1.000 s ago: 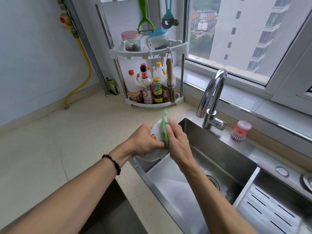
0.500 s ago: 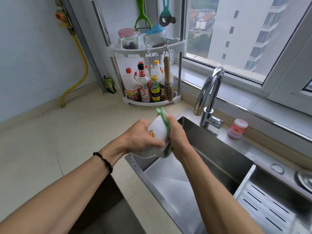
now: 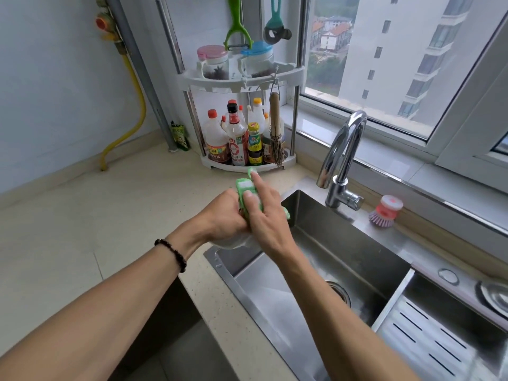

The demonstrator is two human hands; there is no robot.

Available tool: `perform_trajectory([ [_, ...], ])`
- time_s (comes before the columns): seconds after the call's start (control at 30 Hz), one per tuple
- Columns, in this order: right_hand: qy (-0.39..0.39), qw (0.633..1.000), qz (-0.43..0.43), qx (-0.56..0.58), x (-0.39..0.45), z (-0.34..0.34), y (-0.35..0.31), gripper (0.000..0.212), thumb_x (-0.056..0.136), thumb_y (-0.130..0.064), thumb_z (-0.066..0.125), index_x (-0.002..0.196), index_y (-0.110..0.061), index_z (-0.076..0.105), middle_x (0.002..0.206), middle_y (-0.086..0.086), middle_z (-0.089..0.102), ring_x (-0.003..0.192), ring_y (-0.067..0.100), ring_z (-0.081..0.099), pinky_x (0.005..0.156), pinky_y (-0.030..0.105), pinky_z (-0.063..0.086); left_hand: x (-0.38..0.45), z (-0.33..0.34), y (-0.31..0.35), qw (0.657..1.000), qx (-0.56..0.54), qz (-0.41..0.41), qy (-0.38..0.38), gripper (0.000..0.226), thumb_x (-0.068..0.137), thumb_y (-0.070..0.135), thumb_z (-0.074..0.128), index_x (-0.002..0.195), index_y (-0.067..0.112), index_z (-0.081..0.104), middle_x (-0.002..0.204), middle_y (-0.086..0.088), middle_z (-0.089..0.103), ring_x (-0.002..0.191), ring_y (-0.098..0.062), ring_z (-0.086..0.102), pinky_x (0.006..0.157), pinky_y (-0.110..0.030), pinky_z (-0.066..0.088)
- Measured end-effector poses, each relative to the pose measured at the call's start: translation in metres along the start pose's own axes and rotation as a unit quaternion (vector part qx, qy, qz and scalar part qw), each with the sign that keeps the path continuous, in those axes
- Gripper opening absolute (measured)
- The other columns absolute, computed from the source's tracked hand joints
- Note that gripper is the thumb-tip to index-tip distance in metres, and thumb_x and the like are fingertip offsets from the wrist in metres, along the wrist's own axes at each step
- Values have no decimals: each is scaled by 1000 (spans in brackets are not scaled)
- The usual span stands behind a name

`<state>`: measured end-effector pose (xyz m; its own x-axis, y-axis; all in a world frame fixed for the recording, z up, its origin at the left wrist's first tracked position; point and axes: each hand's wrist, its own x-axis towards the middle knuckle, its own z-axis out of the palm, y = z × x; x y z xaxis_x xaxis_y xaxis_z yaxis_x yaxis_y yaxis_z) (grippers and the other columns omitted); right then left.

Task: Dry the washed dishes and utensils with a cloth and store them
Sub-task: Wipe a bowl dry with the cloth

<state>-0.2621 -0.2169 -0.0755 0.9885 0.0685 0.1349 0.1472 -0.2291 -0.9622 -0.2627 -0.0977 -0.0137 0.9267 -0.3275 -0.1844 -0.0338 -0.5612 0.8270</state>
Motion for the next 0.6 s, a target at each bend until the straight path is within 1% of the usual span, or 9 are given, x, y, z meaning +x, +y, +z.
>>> perform_trajectory([
  [0.07, 13, 998, 23, 50, -3, 1, -1, 52, 96, -53, 42, 148, -45, 39, 143, 1, 45, 128, 16, 49, 108, 35, 40, 2, -2, 2, 999, 23, 3, -26, 18, 77, -11, 71, 71, 6, 68, 64, -2, 68, 60, -13, 65, 56, -24, 51],
  [0.13, 2, 980, 105, 169, 4, -12, -6, 48, 89, -62, 46, 131, -41, 58, 121, 5, 61, 110, 26, 64, 93, 41, 52, -2, -9, 5, 999, 4, 0, -45, 11, 76, -5, 78, 76, 3, 70, 64, 0, 69, 59, -13, 66, 54, -23, 50],
  [0.23, -74, 913, 233, 327, 14, -37, -9, 49, 94, -60, 47, 105, -17, 68, 96, 14, 72, 85, 32, 70, 80, 42, 54, -11, -20, 10, 996, -55, 13, -68, 29, 71, 6, 86, 93, -7, 71, 72, -5, 71, 67, -17, 68, 51, -21, 50],
  [0.27, -70, 894, 267, 354, 15, -40, -6, 50, 95, -57, 48, 104, -13, 68, 98, 17, 71, 85, 33, 70, 78, 40, 54, -12, -23, 11, 994, -67, 18, -80, 40, 67, 15, 87, 96, -6, 71, 76, -8, 72, 69, -21, 69, 52, -25, 51],
  [0.33, -43, 877, 301, 373, 16, -39, 5, 46, 91, -51, 53, 106, -10, 68, 104, 20, 68, 90, 34, 66, 76, 39, 52, -13, -26, 11, 992, -70, 15, -101, 55, 58, 31, 86, 100, -1, 72, 89, -20, 73, 82, -43, 68, 64, -47, 55],
  [0.4, -1, 883, 302, 359, 14, -38, 12, 43, 84, -46, 60, 105, -9, 68, 104, 21, 66, 92, 34, 63, 77, 41, 51, -10, -28, 6, 989, -68, -8, -130, 58, 55, 32, 87, 102, 2, 72, 99, -27, 71, 95, -54, 64, 78, -72, 47],
  [0.43, 19, 895, 295, 334, 14, -40, 13, 38, 84, -43, 62, 100, -9, 70, 100, 20, 68, 89, 33, 64, 77, 41, 51, -9, -30, 6, 987, -64, -21, -145, 58, 54, 30, 88, 103, 3, 72, 102, -26, 72, 98, -52, 65, 82, -72, 47],
  [0.53, 32, 950, 249, 187, 17, -49, 8, 30, 91, -35, 63, 77, -9, 71, 76, 12, 70, 75, 28, 63, 74, 38, 49, -1, -31, 12, 983, -45, -52, -172, 52, 58, 18, 88, 105, 2, 72, 101, -17, 75, 94, -34, 72, 81, -47, 60],
  [0.6, 30, 972, 207, 106, 18, -48, -1, 33, 91, -32, 62, 72, -5, 67, 65, 8, 65, 68, 25, 60, 67, 35, 46, 4, -25, 18, 984, -9, -69, -166, 42, 59, 16, 86, 97, 2, 74, 93, -15, 77, 85, -30, 73, 76, -39, 61],
])
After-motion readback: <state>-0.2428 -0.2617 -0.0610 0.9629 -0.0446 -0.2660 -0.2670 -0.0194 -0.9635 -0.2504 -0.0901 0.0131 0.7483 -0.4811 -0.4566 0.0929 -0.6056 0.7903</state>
